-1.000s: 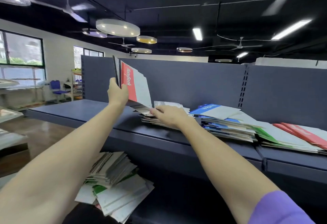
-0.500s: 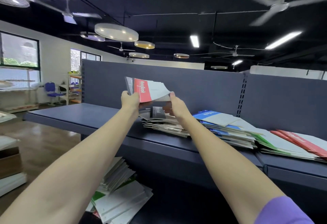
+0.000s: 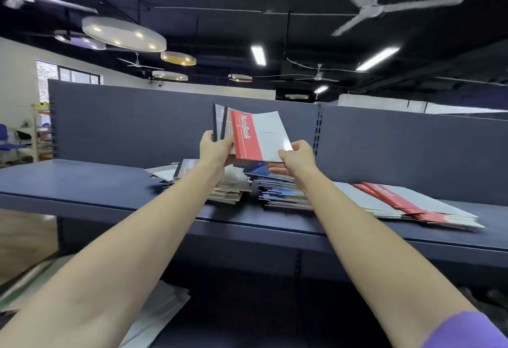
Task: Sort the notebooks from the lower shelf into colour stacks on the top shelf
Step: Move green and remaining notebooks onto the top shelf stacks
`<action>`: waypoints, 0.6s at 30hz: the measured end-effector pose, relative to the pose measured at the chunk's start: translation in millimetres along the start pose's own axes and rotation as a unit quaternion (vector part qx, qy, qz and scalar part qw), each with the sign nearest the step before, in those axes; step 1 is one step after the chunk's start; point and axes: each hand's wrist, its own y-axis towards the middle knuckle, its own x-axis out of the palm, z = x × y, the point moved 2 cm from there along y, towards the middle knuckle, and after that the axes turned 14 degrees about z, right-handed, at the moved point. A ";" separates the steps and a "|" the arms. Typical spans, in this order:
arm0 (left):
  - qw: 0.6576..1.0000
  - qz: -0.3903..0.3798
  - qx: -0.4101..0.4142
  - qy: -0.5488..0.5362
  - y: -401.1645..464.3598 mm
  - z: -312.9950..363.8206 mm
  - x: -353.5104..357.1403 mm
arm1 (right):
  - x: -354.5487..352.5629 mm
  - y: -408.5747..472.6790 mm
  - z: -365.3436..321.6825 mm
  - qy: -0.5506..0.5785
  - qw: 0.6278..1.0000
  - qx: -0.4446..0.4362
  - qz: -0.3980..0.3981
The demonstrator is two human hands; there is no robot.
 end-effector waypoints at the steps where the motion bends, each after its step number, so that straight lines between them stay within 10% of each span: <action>1: 1.000 -0.007 -0.003 0.004 -6.8 -3.9 14.8 | -16.2 4.0 -2.7 -0.002 1.000 -0.001 0.018; 18: 0.994 -0.081 -0.034 0.067 -106.6 -49.1 196.0 | -317.2 64.4 16.1 -0.226 0.920 -0.004 0.320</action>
